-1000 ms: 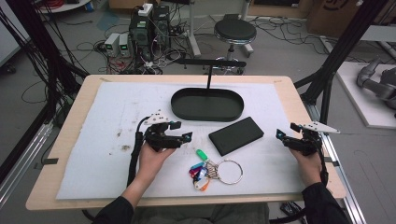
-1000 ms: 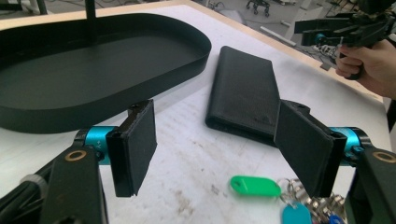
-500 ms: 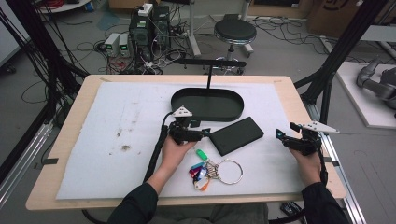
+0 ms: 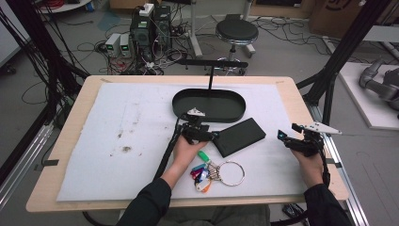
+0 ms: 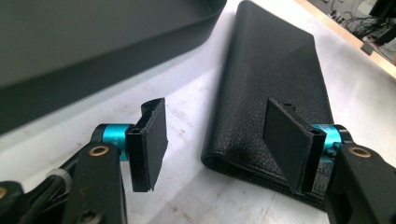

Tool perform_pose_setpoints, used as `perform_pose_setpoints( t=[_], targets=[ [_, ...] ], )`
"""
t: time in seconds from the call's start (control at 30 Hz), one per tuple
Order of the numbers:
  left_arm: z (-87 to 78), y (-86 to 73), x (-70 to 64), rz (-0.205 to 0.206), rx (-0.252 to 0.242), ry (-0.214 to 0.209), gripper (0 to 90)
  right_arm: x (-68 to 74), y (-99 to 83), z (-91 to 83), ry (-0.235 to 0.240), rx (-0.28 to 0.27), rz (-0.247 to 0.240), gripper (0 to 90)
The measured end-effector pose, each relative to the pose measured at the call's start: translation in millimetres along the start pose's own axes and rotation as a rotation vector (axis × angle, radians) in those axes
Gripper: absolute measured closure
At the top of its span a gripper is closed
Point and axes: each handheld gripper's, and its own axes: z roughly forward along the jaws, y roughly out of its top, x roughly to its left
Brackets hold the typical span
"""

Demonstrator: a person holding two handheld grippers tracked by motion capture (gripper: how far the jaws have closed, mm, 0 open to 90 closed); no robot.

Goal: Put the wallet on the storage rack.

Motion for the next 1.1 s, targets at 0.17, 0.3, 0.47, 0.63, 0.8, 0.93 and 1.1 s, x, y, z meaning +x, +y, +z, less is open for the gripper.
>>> perform_pose_setpoints(
  t=[0.17,0.3,0.47,0.63,0.8,0.93,1.1],
  targets=[
    [4.0,-1.3,2.7,-0.042,0.031,-0.011,39.4,-0.3,0.1,-0.4,0.001,0.001,0.007,25.4],
    [5.1,-2.5,0.9,-0.08,0.046,-0.079,59.0,-0.2,0.1,0.4,0.0,-0.001,0.0,25.5],
    [4.0,-3.1,-3.4,-0.025,0.034,-0.064,63.9,-0.2,0.4,0.8,0.001,-0.004,-0.004,25.5],
    [-3.8,-1.1,-7.6,0.089,-0.019,-0.066,76.4,0.4,1.2,-0.6,0.001,-0.003,0.004,25.7],
    [-16.3,5.4,-21.5,0.261,-0.105,-0.069,78.7,0.2,1.6,-1.6,0.0,-0.014,0.005,25.9],
    [-27.2,9.4,-33.4,0.428,-0.156,-0.06,79.5,0.8,2.5,-3.1,0.003,-0.03,0.002,25.9],
    [-46.1,12.7,-42.6,0.604,-0.172,-0.089,79.8,2.7,5.3,-5.2,0.038,-0.056,-0.003,26.1]
  ],
)
